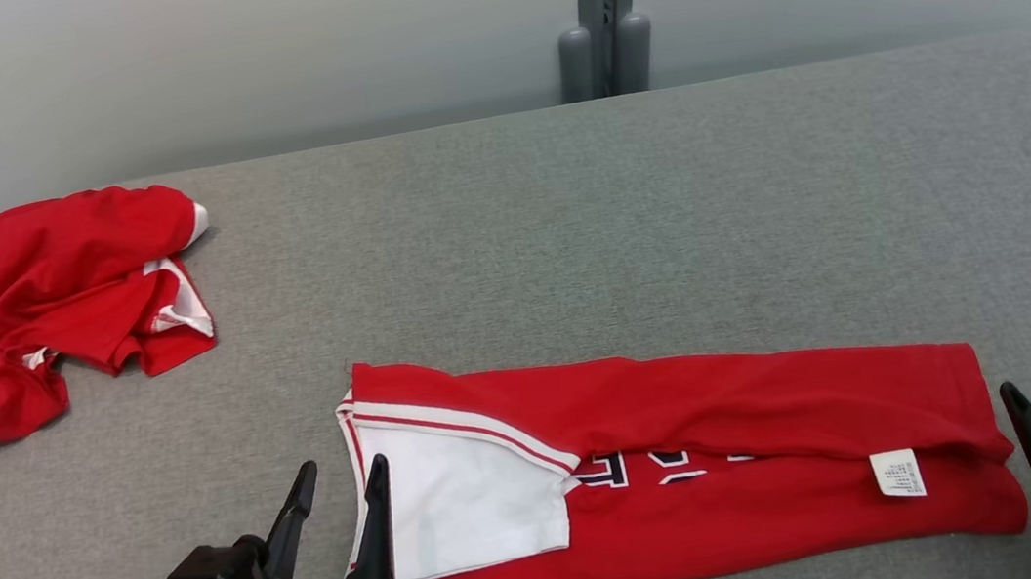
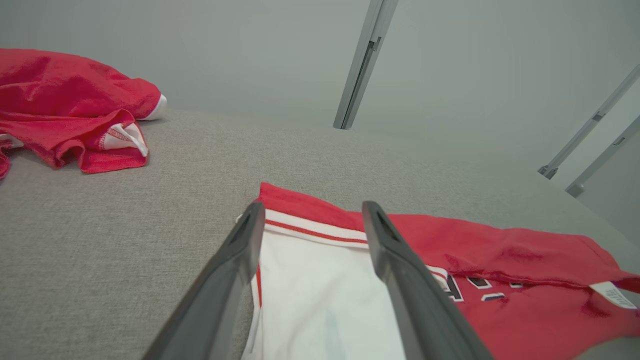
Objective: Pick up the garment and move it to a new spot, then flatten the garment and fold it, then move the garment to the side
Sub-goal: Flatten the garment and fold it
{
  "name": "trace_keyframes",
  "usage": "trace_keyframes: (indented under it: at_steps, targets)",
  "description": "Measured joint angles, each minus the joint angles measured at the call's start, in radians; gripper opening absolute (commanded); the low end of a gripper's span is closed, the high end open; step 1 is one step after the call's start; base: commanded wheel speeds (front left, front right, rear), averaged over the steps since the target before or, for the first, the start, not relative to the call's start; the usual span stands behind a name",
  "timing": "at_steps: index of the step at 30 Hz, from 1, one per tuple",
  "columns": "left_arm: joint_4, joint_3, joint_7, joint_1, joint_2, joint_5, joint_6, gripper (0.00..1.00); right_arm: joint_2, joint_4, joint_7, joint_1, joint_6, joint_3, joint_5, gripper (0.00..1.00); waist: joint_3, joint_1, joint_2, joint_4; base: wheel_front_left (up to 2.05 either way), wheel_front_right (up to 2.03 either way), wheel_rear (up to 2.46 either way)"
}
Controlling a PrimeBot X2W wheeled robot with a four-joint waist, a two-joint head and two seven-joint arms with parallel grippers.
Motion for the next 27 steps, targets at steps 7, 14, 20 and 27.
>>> trace_keyframes:
  at_steps: [7,14,20,27]
  targets:
    - [0.032,-0.008,-0.024,-0.041,-0.022,0.003,-0.001,1.0,0.033,0.16,0.053,-0.075,0.0,0.039,0.003,1.0,-0.003,0.0,0.0,0.044,0.0,0.0,0.0]
    - [0.046,-0.001,-0.041,-0.041,-0.022,0.001,0.0,1.0,0.057,0.258,0.065,-0.081,0.0,0.075,0.011,1.0,0.005,0.0,0.0,0.058,0.0,0.0,0.0]
    - [0.05,0.002,-0.049,-0.042,-0.023,0.0,0.0,1.0,0.067,0.302,0.077,-0.118,0.0,0.103,0.042,0.82,0.013,0.0,0.0,0.053,0.0,0.0,0.0]
    - [0.058,0.002,-0.052,-0.046,-0.022,-0.005,0.0,1.0,0.075,0.324,0.119,-0.15,0.0,0.132,0.108,0.0,0.013,0.0,0.0,0.044,0.0,0.0,0.0]
